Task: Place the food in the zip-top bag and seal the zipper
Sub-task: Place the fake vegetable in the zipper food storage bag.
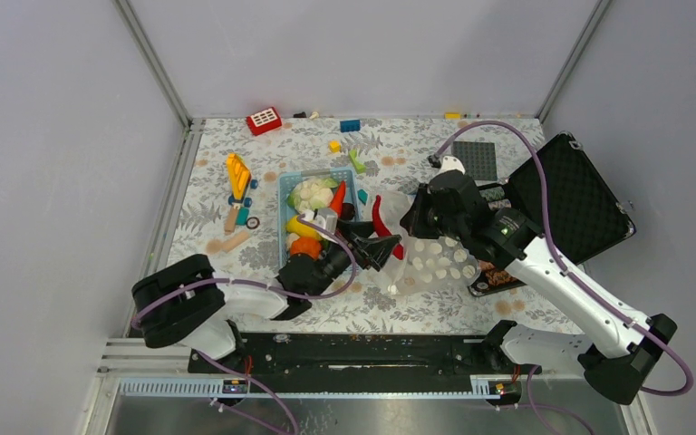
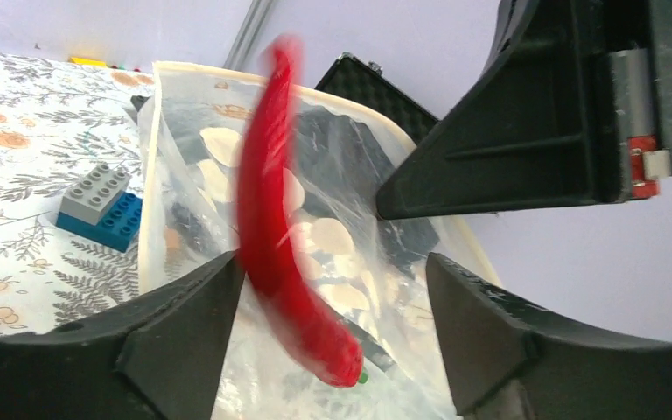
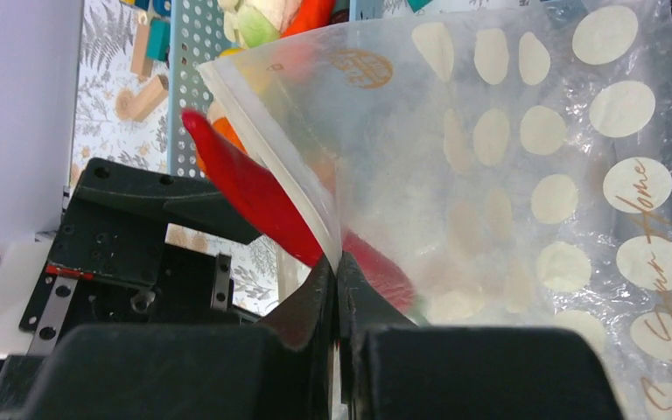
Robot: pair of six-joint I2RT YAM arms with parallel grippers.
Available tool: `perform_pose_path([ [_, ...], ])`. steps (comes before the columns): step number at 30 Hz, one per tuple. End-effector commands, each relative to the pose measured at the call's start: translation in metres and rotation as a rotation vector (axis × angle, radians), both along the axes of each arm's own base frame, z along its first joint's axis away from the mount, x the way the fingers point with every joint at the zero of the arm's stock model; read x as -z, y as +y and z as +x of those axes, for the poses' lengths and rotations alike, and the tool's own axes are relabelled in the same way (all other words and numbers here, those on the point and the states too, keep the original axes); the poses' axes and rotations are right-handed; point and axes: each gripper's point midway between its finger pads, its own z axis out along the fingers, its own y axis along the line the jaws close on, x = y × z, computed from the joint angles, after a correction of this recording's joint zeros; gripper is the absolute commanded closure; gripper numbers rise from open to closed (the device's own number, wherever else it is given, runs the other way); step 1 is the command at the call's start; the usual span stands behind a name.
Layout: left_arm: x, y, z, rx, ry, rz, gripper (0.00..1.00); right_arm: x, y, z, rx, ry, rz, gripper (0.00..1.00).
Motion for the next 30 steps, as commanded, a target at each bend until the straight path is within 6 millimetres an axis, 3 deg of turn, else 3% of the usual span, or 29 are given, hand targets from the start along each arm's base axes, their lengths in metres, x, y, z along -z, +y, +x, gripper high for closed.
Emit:
perform_pose_path([
  [1, -0.034, 0.008, -0.014, 0.029, -0.057, -0.07, 0.11, -0.027, 0.0, 0.013, 0.07, -0.091, 0.091, 1.0],
  [3, -0.038, 0.011, -0.019, 0.041, -0.059, -0.063, 0.01, -0.027, -0.002, 0.015, 0.086, -0.103, 0.101, 1.0],
  [8, -0.061, 0.019, -0.029, 0.068, -0.06, -0.028, 0.01, -0.022, -0.006, 0.016, 0.113, -0.117, 0.113, 1.0],
  [11, -0.062, 0.025, -0.029, 0.056, -0.013, 0.083, 0.01, -0.019, -0.009, 0.017, 0.133, -0.12, 0.125, 1.0],
  [15, -0.07, 0.044, -0.028, 0.006, 0.031, 0.19, 0.01, -0.012, -0.014, 0.016, 0.159, -0.101, 0.16, 1.0],
  [18, -0.06, 0.071, -0.014, -0.138, 0.136, 0.294, 0.01, -0.003, -0.014, 0.013, 0.143, -0.058, 0.178, 1.0],
  [23, -0.008, 0.12, 0.014, -0.381, 0.359, 0.537, 0.01, 0.012, -0.018, 0.015, 0.134, -0.014, 0.162, 1.0],
  [27, 0.052, 0.146, 0.027, -0.381, 0.608, 0.711, 0.01, 0.022, -0.023, 0.014, 0.125, 0.001, 0.109, 1.0],
  [30, 0.083, 0.158, 0.035, -0.372, 0.731, 0.775, 0.01, 0.028, -0.025, 0.013, 0.124, 0.006, 0.088, 1.0],
])
